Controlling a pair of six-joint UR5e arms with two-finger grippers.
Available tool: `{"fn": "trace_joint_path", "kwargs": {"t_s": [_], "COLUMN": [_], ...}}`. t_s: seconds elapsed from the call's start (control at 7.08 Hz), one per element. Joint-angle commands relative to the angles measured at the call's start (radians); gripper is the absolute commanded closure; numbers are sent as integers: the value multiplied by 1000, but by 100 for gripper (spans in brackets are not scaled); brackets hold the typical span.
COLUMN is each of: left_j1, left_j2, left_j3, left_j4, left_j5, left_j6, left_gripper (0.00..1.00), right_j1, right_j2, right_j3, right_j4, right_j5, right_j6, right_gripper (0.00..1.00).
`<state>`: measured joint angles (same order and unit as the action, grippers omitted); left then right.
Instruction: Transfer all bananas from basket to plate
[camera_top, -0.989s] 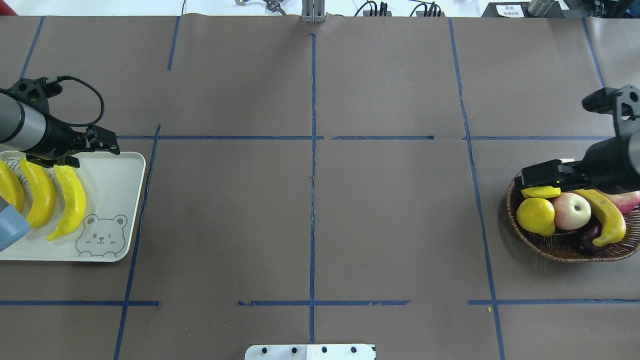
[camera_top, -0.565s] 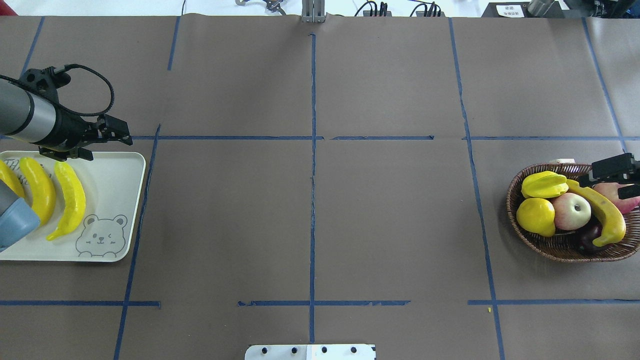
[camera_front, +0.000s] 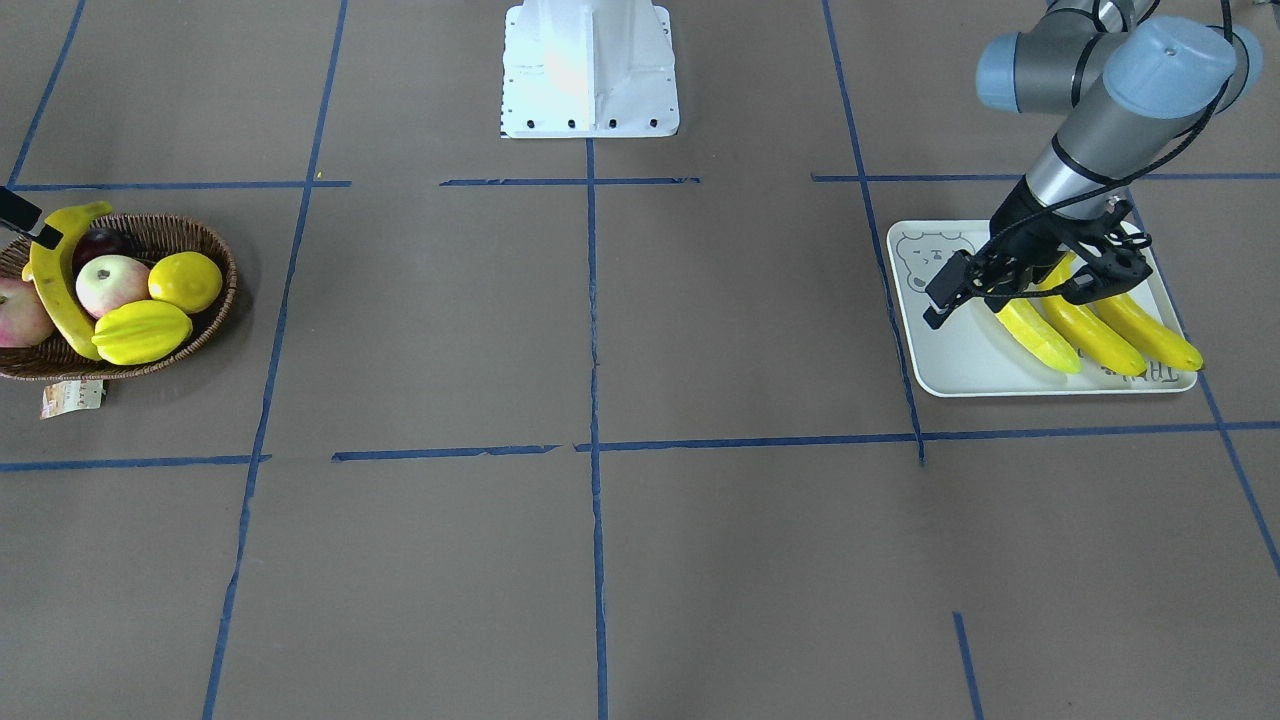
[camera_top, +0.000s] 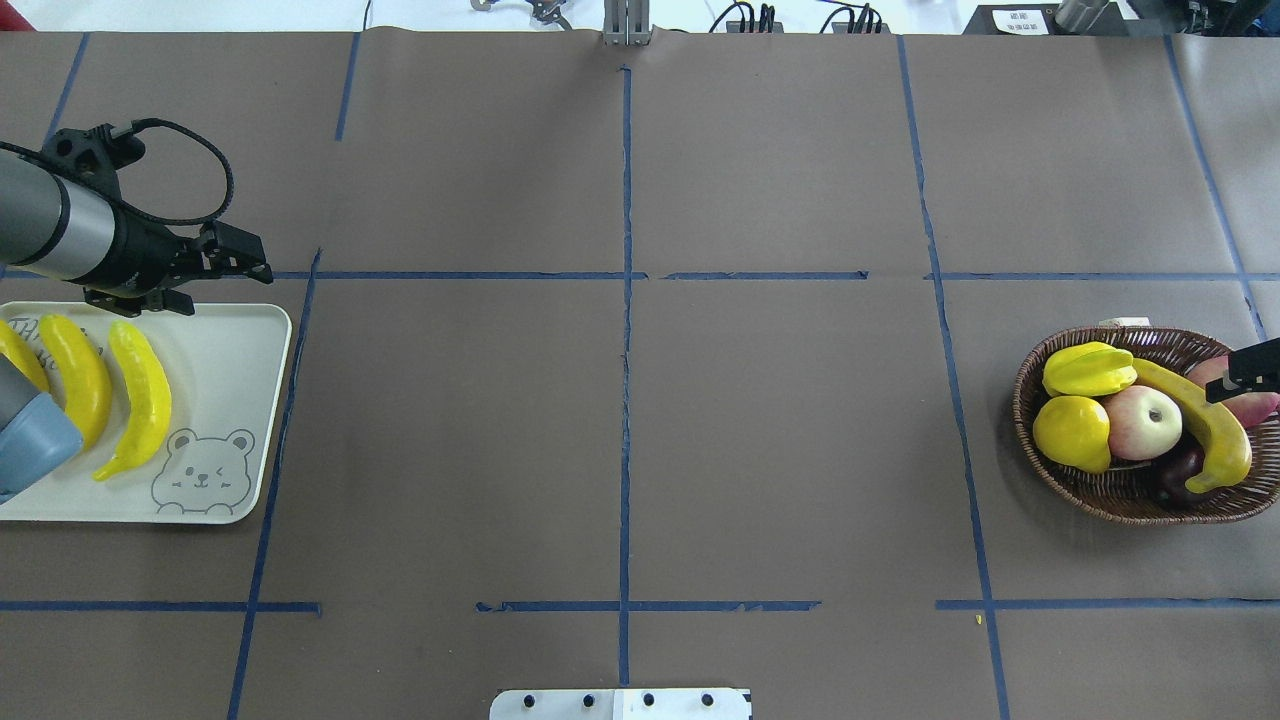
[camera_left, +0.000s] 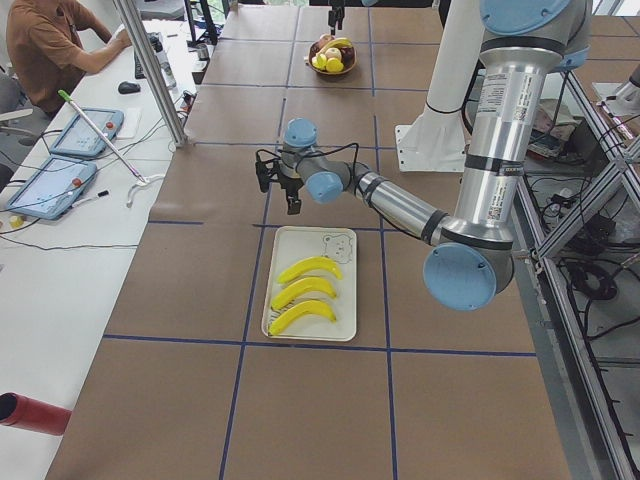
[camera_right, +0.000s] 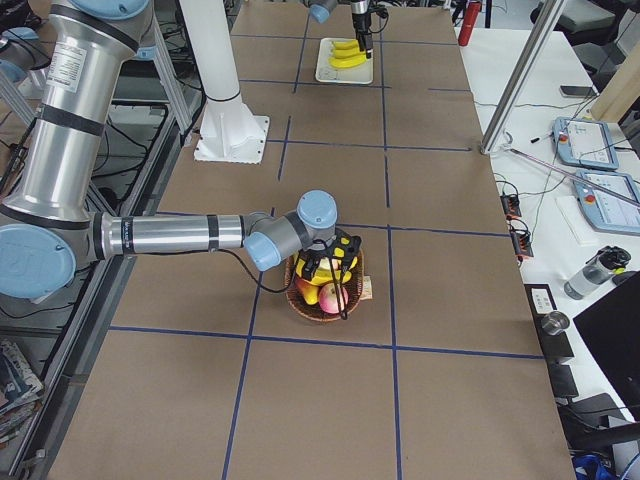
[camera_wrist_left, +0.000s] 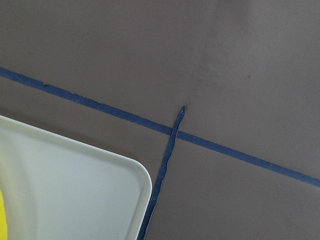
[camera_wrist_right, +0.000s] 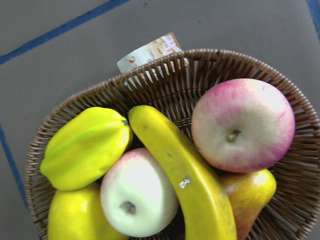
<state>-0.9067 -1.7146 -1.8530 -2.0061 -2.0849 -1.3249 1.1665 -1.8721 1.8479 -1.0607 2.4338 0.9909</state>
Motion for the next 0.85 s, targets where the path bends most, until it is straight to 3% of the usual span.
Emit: {"fn": "trace_joint_path", "kwargs": {"t_s": [0.0,0.71], "left_j1": [0,2], "left_j2": [0,1], "left_j3": [-11,-8], "left_j4": [1,1], "left_j5": [-1,2], "left_j6": [0,0], "left_gripper": [0,0], "right_j1": [-7,-74], "right_j2": [-25,-15], "right_j3": [-36,-49], "right_j4": [-4,-2], "right_j5": [2,7], "right_j6": [-5,5], "right_gripper": [0,0]}}
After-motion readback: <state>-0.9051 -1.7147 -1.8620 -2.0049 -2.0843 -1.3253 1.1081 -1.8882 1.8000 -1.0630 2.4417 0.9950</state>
